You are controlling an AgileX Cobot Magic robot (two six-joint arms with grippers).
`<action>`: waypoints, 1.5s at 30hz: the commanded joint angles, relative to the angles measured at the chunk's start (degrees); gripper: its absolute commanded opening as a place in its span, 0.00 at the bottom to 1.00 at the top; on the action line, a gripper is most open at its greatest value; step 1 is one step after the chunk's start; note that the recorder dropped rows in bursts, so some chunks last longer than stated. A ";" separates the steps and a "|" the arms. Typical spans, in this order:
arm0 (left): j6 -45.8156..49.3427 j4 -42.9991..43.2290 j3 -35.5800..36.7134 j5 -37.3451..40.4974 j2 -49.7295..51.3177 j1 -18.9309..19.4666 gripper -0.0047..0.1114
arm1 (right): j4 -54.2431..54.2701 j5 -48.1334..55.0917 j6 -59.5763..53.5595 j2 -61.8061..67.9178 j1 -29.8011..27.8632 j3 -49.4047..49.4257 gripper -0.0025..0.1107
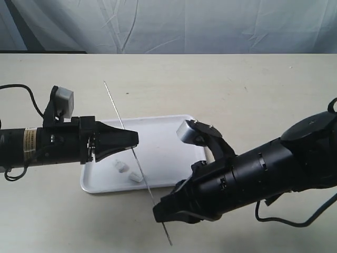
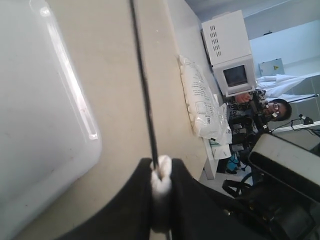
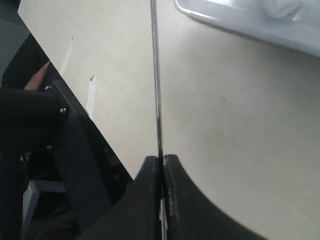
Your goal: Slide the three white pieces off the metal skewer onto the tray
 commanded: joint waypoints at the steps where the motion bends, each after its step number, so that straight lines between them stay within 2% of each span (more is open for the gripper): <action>1: 2.98 -12.37 -0.52 0.91 -0.42 0.63 0.06 | -7.81 6.53 0.38 0.07 0.32 3.43 0.02; 4: 3.71 -13.47 -0.52 0.91 -0.42 2.15 0.06 | -8.76 8.54 0.38 0.07 0.32 4.71 0.02; 14: 4.16 -12.31 -0.52 0.91 -0.42 12.53 0.06 | -9.48 10.41 0.38 -3.92 0.32 9.27 0.02; 18: 3.93 -9.28 -0.52 0.91 -0.42 14.24 0.06 | -8.70 9.46 0.38 -5.42 0.32 9.16 0.02; 25: 1.67 -1.04 -0.52 0.91 -0.42 14.24 0.05 | -7.79 2.53 -0.42 -6.97 0.32 7.47 0.02; 30: -2.91 5.32 -0.52 0.91 -0.42 14.24 0.04 | -9.56 -2.32 0.76 -6.87 0.32 -2.68 0.02; 31: -4.01 5.57 -0.52 0.91 -0.42 14.24 0.04 | -9.56 -2.50 1.37 -6.78 0.32 -3.63 0.06; 32: -5.99 6.10 -0.52 0.91 -0.42 14.24 0.04 | -9.56 -3.33 1.74 -6.78 0.32 -5.48 0.17; 33: -6.62 6.26 -0.52 0.91 -0.42 14.24 0.04 | -9.56 -3.86 2.04 -6.78 0.32 -6.06 0.22; 34: -7.95 6.26 -0.52 0.91 -0.42 14.24 0.04 | -9.56 -4.70 2.73 -6.78 0.32 -7.00 0.37; 35: -8.37 6.26 -0.63 0.91 -0.52 13.78 0.04 | -9.45 -5.51 3.02 -6.78 0.32 -7.48 0.45; 36: -8.77 6.78 -1.03 0.91 -0.50 13.12 0.04 | -9.11 -5.84 3.02 -6.78 0.32 -7.84 0.47; 41: -11.42 9.15 -4.92 0.91 -2.32 7.66 0.04 | -10.49 -4.81 4.85 -5.15 0.32 -8.00 0.36; 45: -13.07 9.48 -6.12 0.91 -2.73 5.39 0.04 | -10.49 -4.33 4.85 -3.07 0.32 -8.00 0.36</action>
